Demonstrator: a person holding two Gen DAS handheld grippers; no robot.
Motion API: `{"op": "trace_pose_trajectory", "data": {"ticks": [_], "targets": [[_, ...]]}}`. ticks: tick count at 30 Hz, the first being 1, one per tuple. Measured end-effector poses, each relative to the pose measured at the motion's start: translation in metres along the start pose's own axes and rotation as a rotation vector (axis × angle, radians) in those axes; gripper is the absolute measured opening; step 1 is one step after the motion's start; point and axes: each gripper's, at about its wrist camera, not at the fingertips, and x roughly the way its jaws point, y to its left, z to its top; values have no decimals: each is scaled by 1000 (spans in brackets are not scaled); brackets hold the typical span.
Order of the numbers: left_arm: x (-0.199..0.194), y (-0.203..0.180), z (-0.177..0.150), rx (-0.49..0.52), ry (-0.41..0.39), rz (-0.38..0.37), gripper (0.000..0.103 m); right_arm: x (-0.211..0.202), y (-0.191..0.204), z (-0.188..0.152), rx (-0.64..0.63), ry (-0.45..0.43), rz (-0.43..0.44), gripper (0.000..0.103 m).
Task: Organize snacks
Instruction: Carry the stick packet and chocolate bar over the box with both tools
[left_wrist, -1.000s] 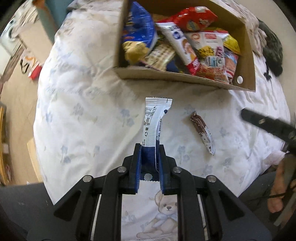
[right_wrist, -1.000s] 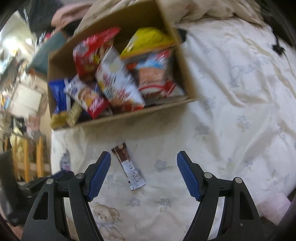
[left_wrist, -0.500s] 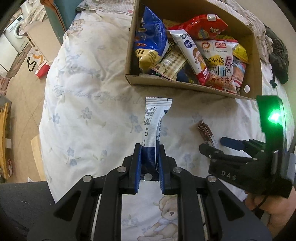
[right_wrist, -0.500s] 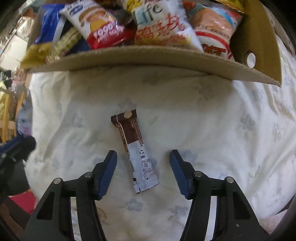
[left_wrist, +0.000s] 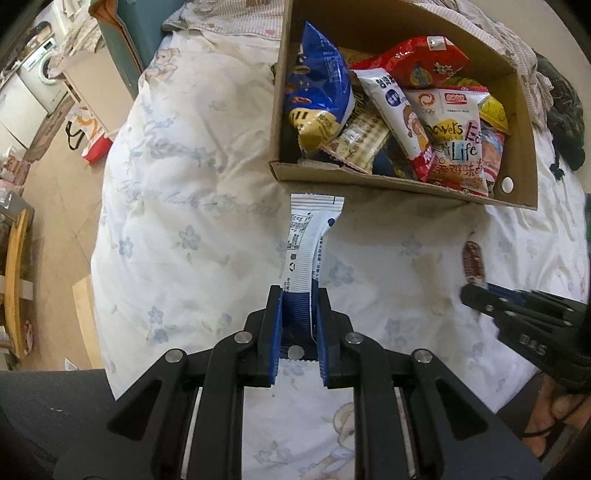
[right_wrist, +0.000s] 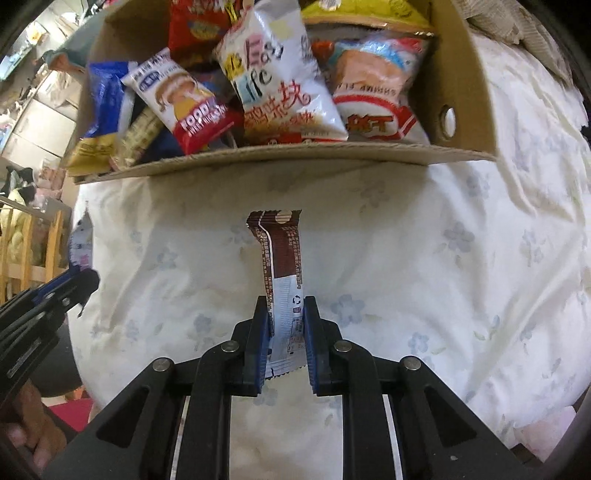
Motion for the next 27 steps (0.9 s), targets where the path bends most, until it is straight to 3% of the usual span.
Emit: {"op": "trace_pose_trajectory", "data": {"ticks": [16, 27], "targets": [[-14, 10, -2, 15, -111, 74, 13, -64, -4, -4, -11, -130, 137, 18], [-31, 7, 1, -1, -188, -3, 13, -69, 10, -22, -25, -145, 165, 18]]}}
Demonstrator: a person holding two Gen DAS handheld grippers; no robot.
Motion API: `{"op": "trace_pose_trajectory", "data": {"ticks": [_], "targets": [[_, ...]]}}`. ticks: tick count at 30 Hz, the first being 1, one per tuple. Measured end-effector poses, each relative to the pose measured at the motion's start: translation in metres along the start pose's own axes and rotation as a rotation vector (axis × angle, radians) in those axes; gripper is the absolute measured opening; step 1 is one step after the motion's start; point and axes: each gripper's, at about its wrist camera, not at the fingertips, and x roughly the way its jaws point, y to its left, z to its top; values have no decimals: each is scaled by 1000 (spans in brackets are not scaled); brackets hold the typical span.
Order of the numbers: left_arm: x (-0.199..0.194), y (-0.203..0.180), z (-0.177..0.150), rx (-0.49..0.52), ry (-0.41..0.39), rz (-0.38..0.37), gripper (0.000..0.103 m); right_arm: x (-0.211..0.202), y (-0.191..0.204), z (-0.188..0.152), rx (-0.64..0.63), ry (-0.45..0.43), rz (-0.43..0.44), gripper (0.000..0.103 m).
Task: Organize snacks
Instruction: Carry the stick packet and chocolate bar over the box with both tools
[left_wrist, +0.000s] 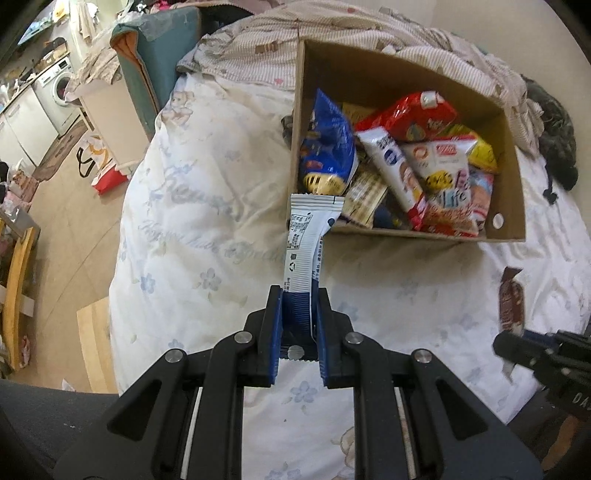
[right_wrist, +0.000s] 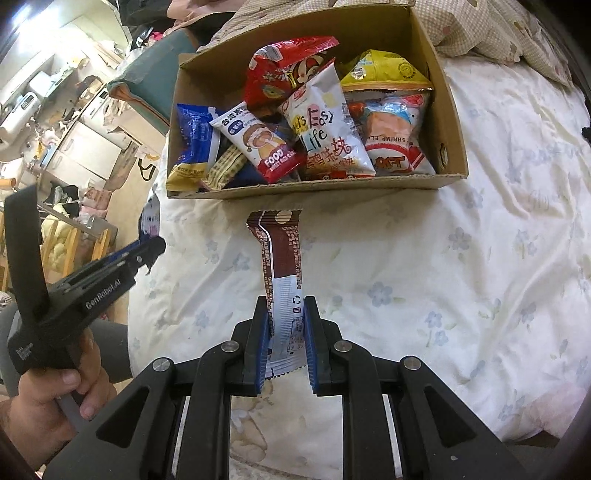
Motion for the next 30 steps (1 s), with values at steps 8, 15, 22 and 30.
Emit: {"op": "trace_pose_trajectory", "data": {"ticks": [8, 15, 22, 30], "targets": [[-28, 4, 1, 32, -66, 11, 13, -2, 6, -6, 15, -32, 2, 18], [-56, -9, 21, 41, -116, -34, 13, -38, -4, 3, 60, -155, 87, 18], [-69, -16, 61, 75, -156, -33, 13, -67, -20, 32, 121, -301, 113, 18], [-51, -25, 108, 53, -137, -42, 13, -71, -34, 79, 119, -354, 62, 18]]}}
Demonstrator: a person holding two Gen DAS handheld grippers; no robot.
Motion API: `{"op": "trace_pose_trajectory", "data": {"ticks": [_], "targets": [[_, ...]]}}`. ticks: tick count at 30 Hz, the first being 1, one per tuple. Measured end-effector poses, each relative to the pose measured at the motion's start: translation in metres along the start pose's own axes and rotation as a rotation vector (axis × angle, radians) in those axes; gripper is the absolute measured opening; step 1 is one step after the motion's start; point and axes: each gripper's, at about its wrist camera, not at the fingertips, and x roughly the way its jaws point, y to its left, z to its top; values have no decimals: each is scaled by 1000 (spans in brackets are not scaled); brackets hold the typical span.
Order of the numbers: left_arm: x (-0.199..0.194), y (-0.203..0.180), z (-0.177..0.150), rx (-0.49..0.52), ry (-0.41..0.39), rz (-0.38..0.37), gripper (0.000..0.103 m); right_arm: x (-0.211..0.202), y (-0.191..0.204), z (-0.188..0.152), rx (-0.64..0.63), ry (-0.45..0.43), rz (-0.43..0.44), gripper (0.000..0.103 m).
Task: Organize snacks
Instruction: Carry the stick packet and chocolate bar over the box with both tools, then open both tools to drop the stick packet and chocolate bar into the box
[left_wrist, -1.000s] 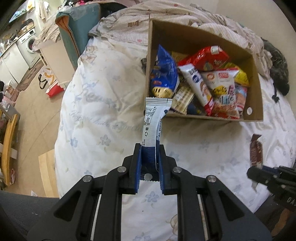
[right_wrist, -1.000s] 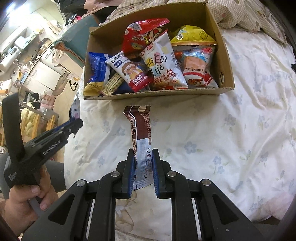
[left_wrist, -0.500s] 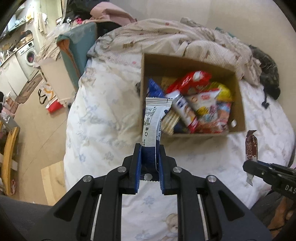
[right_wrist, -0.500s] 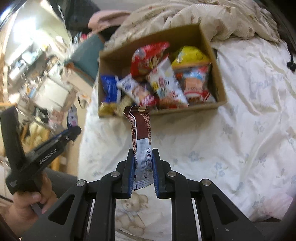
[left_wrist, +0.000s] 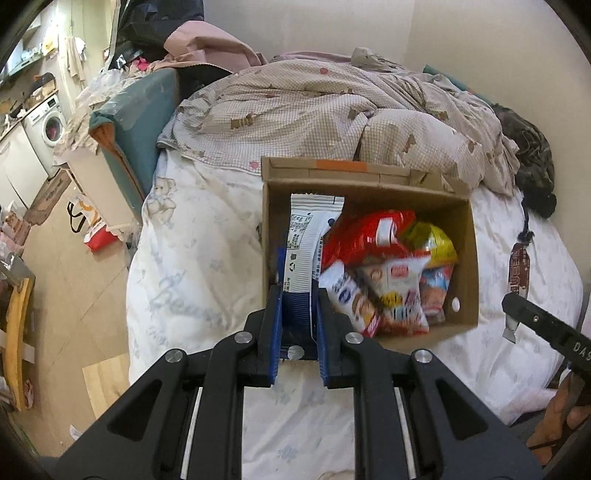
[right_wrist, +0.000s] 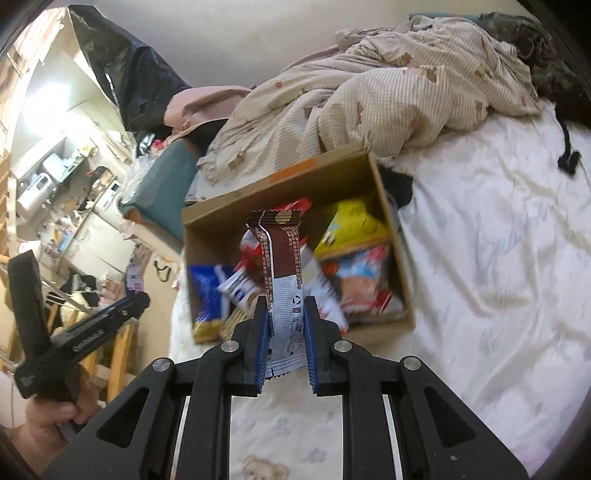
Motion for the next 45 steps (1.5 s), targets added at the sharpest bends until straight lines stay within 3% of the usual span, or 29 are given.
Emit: {"op": "trace_pose_trajectory", "data": {"ticks": [9, 20, 25, 38, 40, 41, 42, 44, 45], "targets": [[39, -16, 34, 37, -2, 34, 14, 36, -22, 39, -13, 13, -71, 18], [86, -17, 54, 28, 52, 74, 14, 72, -33, 56, -8, 47, -62, 18], [97, -16, 52, 33, 57, 102, 15, 80, -32, 60, -4, 53, -49, 18], [97, -21, 54, 28, 44, 79, 15, 80, -28, 66, 10, 39, -16, 22], [95, -22, 54, 26, 43, 74, 21, 79, -28, 67, 20, 36, -7, 22], [94, -22, 54, 20, 41, 74, 37, 78, -29, 67, 27, 33, 1, 22], [92, -22, 53, 9, 38, 76, 61, 78, -28, 68, 29, 33, 9, 22], [88, -21, 52, -13, 21, 76, 86, 81, -26, 67, 19, 54, 21, 22], [84, -20, 51, -20, 5, 73, 86, 82, -26, 67, 17, 64, 24, 22]]}}
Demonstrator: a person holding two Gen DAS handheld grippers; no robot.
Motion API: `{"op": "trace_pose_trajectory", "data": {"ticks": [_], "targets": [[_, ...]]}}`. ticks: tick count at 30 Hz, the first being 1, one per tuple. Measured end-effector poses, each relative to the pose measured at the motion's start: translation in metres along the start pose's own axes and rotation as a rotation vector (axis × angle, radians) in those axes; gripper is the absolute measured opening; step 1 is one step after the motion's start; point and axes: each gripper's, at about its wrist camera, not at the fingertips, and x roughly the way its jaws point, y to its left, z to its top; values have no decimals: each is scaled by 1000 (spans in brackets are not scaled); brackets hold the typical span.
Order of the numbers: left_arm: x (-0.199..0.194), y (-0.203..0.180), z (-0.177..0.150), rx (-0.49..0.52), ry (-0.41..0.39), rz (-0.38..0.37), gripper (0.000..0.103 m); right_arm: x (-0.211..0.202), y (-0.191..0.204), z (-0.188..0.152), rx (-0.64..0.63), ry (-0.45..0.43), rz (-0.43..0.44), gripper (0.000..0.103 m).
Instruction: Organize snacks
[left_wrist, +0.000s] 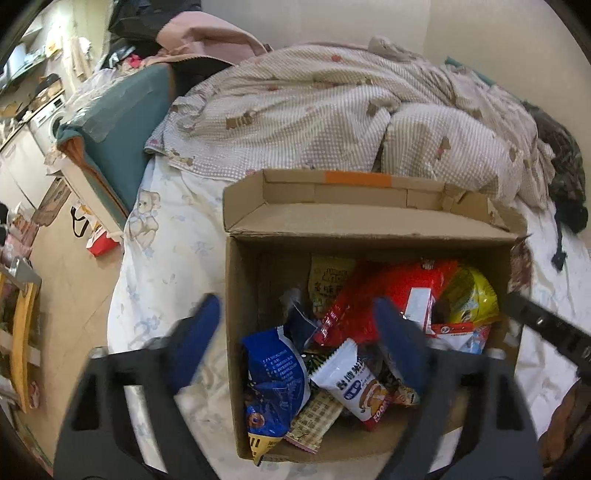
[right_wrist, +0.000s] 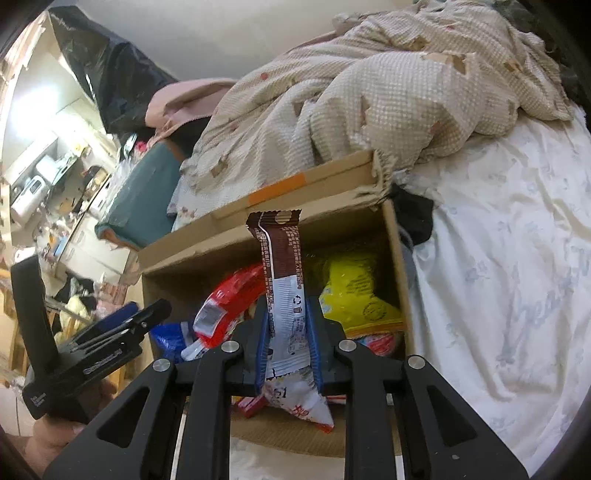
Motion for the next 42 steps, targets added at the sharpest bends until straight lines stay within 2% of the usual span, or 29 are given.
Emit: {"op": "trace_pose_trajectory", "data": {"ticks": [3, 4, 5, 6, 7, 9, 15, 17, 22, 25, 26, 28, 39, 42], "targets": [[-7, 0, -1, 7, -21, 4, 86, -1, 2, -1, -4, -7, -16, 29], [-10, 1, -2, 9, -29, 10, 86, -2, 2, -1, -6, -9, -22, 40], [-12, 2, -2, 7, -35, 12, 86, -4, 2, 0, -6, -18, -24, 68], [-15, 4, -2, 3, -47, 9, 87, -7, 2, 0, -3, -31, -27, 82], [-17, 5, -2, -1, -54, 4, 87, -11, 1, 0, -1, -56, -32, 87], [-25, 8, -3, -5, -78, -5, 86, -21, 2, 1, -13, -100, -45, 87], [-51, 18, -5, 3, -135, -29, 86, -47, 3, -2, 1, -147, -35, 88], [-59, 22, -8, -13, -146, -26, 86, -57, 4, -5, 6, -167, -41, 95], [-80, 35, -17, -50, -170, -36, 87, -81, 13, -16, -4, -218, -51, 98], [-91, 42, -25, -61, -174, -33, 91, -94, 18, -25, -17, -254, -75, 102], [-93, 45, -28, -65, -174, -30, 96, -99, 18, -30, -19, -264, -101, 103], [-98, 50, -35, -78, -174, -22, 103, -105, 18, -39, -13, -273, -125, 103], [-135, 67, -85, -71, -210, 8, 103, -125, 31, -90, -57, -278, -202, 103], [-144, 67, -99, -71, -221, -8, 103, -131, 38, -104, -88, -288, -219, 103]]}}
